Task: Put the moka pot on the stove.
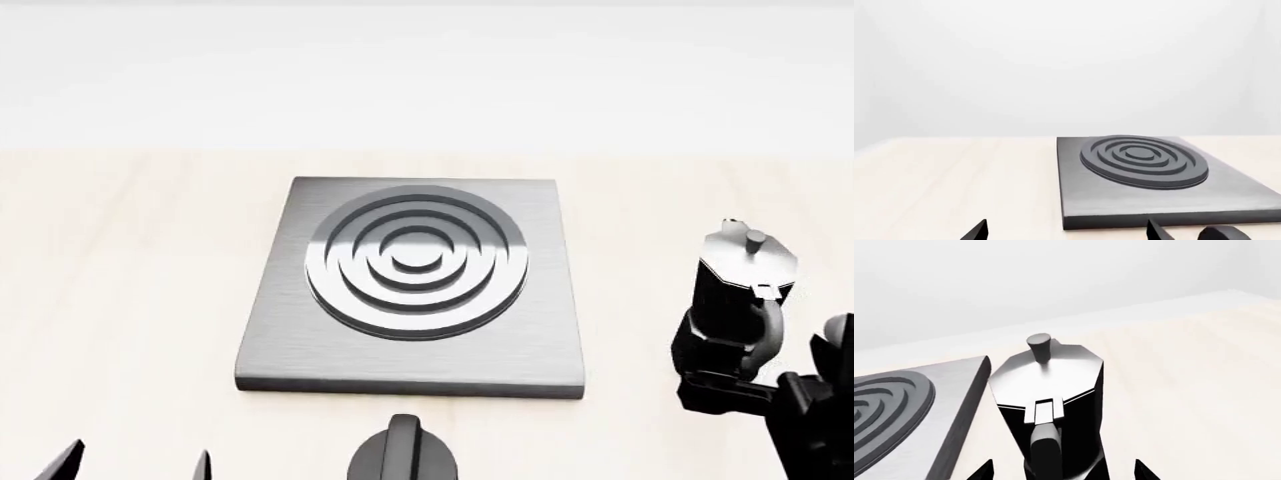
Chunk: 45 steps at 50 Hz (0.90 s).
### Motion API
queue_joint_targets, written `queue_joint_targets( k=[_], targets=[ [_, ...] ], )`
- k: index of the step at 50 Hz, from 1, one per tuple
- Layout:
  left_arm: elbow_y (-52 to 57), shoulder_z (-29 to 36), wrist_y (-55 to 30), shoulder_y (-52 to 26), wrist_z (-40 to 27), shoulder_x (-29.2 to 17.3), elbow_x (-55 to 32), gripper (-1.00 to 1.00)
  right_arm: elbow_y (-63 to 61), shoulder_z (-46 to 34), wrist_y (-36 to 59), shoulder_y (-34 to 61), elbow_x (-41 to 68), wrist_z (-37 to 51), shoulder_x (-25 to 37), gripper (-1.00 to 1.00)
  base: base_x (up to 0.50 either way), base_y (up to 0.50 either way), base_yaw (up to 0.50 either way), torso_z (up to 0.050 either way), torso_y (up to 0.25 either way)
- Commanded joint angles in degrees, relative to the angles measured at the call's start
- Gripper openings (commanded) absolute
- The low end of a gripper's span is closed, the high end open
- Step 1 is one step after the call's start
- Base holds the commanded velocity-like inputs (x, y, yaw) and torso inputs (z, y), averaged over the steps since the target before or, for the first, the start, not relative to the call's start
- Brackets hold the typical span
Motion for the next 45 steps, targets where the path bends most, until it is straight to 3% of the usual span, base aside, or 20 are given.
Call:
queue_joint_targets(
  k=[1, 25, 45],
  targets=[
    [-4.6, 0.3, 4.0, -0.3, 0.9, 0.7, 0.6, 1.0, 0.7, -0.2, -0.2, 0.5, -0.1, -0.4, -0.2, 1.0, 0.0, 0.0, 0.0, 0.0, 0.0],
    [-4.0, 0.8, 3.9, -0.3, 0.7, 0.2, 0.1, 1.0, -11.9, 0.6, 5.0, -4.7, 2.2, 2.7, 2.3, 1.0, 0.0, 0.0, 0.0, 0.0, 0.0],
    [-4.3, 1.0, 4.0, -0.6, 0.5, 0.0, -0.3, 1.0, -9.5, -0.3, 3.5, -3.3, 1.3, 1.6, 1.4, 1.0, 0.0, 0.0, 0.0, 0.0, 0.0]
  ],
)
